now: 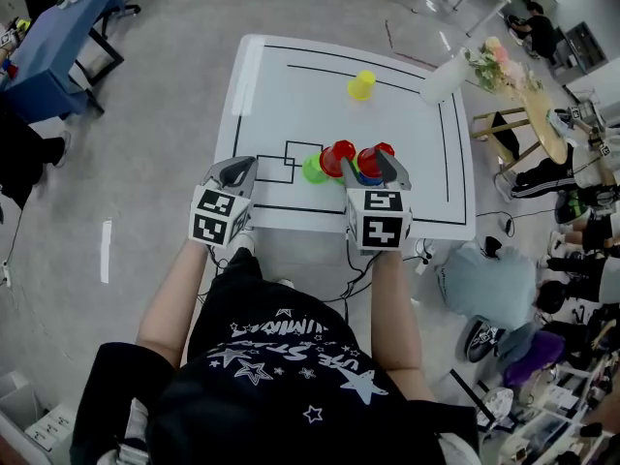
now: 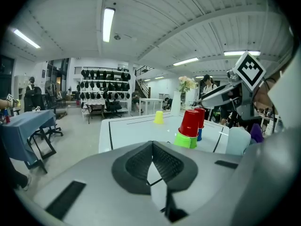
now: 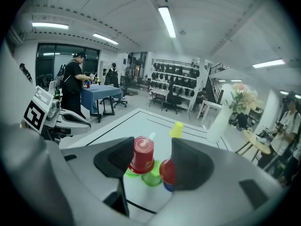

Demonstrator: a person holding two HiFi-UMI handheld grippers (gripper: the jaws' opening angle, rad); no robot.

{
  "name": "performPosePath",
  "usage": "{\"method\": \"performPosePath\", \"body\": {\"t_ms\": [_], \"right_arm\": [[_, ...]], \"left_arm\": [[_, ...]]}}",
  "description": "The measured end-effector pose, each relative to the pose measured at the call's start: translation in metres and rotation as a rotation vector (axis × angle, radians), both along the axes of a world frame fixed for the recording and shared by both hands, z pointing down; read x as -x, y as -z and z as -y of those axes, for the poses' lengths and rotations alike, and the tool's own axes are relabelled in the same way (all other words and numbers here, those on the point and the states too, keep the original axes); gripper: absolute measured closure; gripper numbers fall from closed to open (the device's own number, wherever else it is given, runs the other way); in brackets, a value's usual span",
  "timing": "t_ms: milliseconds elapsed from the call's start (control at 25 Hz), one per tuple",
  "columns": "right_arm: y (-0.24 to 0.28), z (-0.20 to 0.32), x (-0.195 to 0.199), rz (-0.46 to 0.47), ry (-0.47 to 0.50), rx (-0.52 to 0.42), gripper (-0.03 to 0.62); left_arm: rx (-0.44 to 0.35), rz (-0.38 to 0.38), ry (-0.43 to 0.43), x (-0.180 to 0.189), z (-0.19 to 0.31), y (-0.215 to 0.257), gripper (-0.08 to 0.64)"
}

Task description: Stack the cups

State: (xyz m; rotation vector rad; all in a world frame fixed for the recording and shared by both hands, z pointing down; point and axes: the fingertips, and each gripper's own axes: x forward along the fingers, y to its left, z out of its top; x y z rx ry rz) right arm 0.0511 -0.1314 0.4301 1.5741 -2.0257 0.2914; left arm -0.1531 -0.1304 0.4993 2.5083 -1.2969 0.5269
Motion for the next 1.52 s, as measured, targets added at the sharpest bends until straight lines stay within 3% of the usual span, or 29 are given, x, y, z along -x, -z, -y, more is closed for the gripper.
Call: {"method": "performPosePath", "body": {"t_ms": [360,640,1240,1520], "right_arm": [[0.032,-0.011,-0.038,-0.020,0.087,-0.144,0.359],[0.040,0.006,-0.075,0.037,0.076,-0.172,0.369],[0.001,0.138,-0.156,0.142,0.063,-0.083,0.396],[-0.029,0.202,-0.152,0.077,0.197,-0.038,0.369]], "left_arm": [[-0.030,-0.011,0.048,-0.017,-0.029,0.012,0.549],[-0.032,-0.008,0.056,-0.034,-0.028,0.018,0.549],[-0.021,-0.010,0.009,-0.058,0.098,0.007,0.549],[-0.022,-0.018,-0.014,-0.069,0.148,0.008,0.549]]}}
